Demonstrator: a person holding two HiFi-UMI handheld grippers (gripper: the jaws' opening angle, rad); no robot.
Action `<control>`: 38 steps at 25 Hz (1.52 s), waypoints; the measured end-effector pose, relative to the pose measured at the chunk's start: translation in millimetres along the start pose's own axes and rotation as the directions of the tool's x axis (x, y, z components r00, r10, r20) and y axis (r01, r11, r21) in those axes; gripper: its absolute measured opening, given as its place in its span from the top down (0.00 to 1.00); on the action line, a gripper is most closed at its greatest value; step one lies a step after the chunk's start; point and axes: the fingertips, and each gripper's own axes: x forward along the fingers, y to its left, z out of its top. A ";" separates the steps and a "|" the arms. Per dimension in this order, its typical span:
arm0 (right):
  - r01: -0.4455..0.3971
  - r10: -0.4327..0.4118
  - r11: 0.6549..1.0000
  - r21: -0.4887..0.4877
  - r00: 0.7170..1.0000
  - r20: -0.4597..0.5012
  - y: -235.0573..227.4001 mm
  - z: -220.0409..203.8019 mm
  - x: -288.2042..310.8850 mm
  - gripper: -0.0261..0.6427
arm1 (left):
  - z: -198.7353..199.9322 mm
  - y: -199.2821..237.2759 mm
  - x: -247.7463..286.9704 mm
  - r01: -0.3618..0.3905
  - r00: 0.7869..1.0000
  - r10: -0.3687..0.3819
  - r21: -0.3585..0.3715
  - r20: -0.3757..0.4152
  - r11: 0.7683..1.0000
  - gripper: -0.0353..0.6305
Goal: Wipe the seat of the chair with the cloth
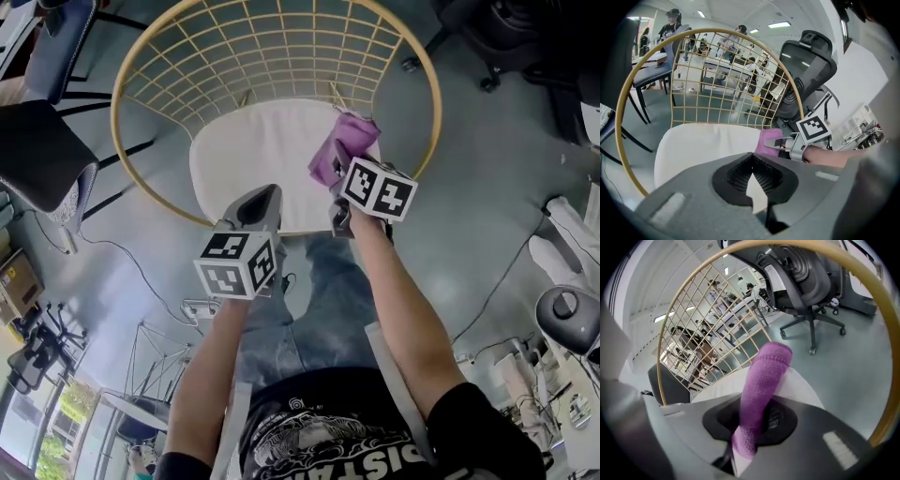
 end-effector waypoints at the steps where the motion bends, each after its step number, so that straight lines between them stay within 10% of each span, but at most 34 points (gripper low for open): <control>1: 0.009 -0.009 1.000 0.007 1.000 0.006 -4.8 0.3 -4.3 0.87 | -0.2 -2.2 1.7 0.004 1.000 -0.004 0.005 -0.004 1.000 0.95; 13: 0.064 -0.064 0.992 -0.105 0.998 0.002 -15.3 4.1 -27.6 0.87 | -0.9 -5.7 2.8 0.013 1.000 -0.013 0.014 -0.006 1.000 0.95; 24: -0.169 0.160 0.957 -0.238 0.985 -0.057 93.5 -12.8 -6.7 0.87 | -8.1 46.1 -26.2 -0.102 0.994 0.104 -0.063 0.039 0.993 0.95; 38: -0.431 0.370 0.866 -0.253 0.894 -0.253 247.6 -113.2 42.5 0.87 | -39.0 131.5 -100.6 -0.216 0.974 0.222 -0.118 0.044 0.969 0.95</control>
